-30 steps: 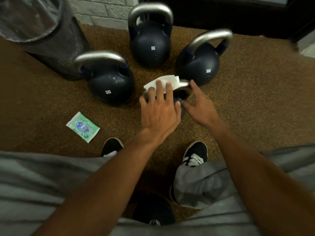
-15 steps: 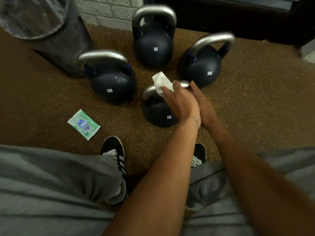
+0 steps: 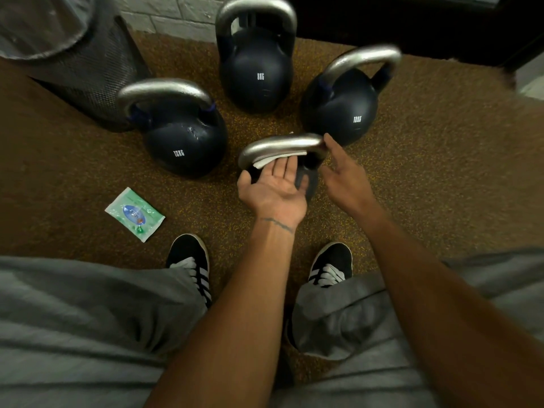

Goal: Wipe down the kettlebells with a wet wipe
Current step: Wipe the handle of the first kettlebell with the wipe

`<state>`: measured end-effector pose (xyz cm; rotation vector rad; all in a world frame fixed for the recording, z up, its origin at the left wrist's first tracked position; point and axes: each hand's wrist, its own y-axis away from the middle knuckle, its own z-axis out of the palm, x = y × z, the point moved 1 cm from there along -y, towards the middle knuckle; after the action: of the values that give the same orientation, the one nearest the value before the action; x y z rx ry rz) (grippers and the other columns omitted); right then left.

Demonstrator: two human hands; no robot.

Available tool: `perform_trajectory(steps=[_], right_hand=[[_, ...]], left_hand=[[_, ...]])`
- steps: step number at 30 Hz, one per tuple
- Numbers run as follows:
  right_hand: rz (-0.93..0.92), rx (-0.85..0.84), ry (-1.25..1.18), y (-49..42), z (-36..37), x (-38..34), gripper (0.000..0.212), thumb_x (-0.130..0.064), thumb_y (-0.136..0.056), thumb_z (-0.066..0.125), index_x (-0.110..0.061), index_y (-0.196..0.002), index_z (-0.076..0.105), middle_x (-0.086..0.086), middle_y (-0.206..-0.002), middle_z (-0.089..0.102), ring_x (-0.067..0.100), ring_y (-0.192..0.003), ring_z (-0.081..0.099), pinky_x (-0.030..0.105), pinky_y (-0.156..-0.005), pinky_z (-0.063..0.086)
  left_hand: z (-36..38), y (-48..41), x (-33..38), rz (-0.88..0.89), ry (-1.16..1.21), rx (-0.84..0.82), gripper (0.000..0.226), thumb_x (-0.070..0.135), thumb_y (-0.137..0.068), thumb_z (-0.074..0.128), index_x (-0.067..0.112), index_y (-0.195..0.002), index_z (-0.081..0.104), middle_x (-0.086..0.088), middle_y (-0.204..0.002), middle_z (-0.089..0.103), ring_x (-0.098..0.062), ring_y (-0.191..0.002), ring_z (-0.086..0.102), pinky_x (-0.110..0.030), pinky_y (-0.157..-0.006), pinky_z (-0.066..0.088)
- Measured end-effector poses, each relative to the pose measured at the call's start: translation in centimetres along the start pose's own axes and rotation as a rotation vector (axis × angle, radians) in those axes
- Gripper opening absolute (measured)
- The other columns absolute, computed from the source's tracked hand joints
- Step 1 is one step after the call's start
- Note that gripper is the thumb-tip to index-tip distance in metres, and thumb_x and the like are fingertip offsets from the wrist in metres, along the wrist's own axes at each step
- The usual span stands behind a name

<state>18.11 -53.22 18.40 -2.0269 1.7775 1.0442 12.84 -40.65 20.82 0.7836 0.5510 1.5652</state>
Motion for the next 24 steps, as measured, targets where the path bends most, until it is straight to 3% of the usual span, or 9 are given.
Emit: perform_trajectory(steps=[4,8,13,18,21,24], right_hand=[[-0.031,0.001,0.056,0.0,0.4,0.2,0.065,-0.017,-0.101,0.051,-0.026,-0.16,0.025,0.005,-0.159,0.041,0.031,-0.128,0.057,0.043,-0.111,0.043],[-0.027,-0.013,0.061,-0.1,0.6,0.5,0.069,-0.021,-0.1,0.052,-0.028,-0.161,0.02,0.005,-0.162,0.037,0.035,-0.125,0.058,0.049,-0.11,0.043],[-0.024,0.006,0.065,-0.1,0.9,0.6,0.073,-0.016,-0.098,0.055,-0.028,-0.161,0.02,0.004,-0.162,0.037,0.035,-0.122,0.06,0.044,-0.109,0.044],[-0.008,0.0,0.062,0.1,0.7,0.1,0.075,-0.014,-0.097,0.056,-0.027,-0.161,0.02,0.003,-0.162,0.037,0.036,-0.12,0.061,0.047,-0.108,0.046],[-0.001,-0.003,0.042,0.0,0.7,0.1,0.075,-0.014,-0.097,0.056,-0.028,-0.161,0.02,0.004,-0.158,0.043,0.021,-0.101,0.059,0.051,-0.103,0.05],[-0.002,0.0,0.039,0.0,0.7,-0.1,0.076,-0.012,-0.096,0.058,-0.026,-0.161,0.021,0.003,-0.16,0.041,0.019,-0.099,0.056,0.051,-0.105,0.049]], left_hand=[[0.1,0.4,-0.2,-0.043,0.009,-0.037,0.083,0.064,-0.1,0.016,0.003,-0.147,0.047,-0.018,-0.151,0.051,-0.028,-0.14,0.049,-0.049,-0.118,0.027],[0.1,-1.1,1.0,-0.074,0.021,-0.049,0.09,0.073,-0.095,0.016,0.003,-0.129,0.061,-0.02,-0.147,0.055,-0.03,-0.14,0.048,-0.049,-0.114,0.029],[0.1,0.4,0.6,-0.088,0.022,-0.042,0.093,0.074,-0.095,0.02,0.001,-0.147,0.046,-0.021,-0.152,0.049,-0.031,-0.143,0.045,-0.049,-0.118,0.025],[0.5,-1.3,1.4,-0.05,0.021,-0.047,0.095,0.078,-0.092,0.02,0.004,-0.14,0.056,-0.02,-0.146,0.056,-0.031,-0.14,0.048,-0.049,-0.116,0.029],[-0.2,-0.7,0.7,-0.026,-0.026,-0.048,0.093,0.078,-0.091,0.025,0.005,-0.136,0.06,-0.018,-0.139,0.063,-0.029,-0.135,0.054,-0.048,-0.115,0.031],[-0.6,-0.6,0.4,-0.015,-0.057,-0.04,0.094,0.079,-0.09,0.027,0.004,-0.137,0.06,-0.018,-0.138,0.063,-0.028,-0.135,0.055,-0.047,-0.116,0.032]])
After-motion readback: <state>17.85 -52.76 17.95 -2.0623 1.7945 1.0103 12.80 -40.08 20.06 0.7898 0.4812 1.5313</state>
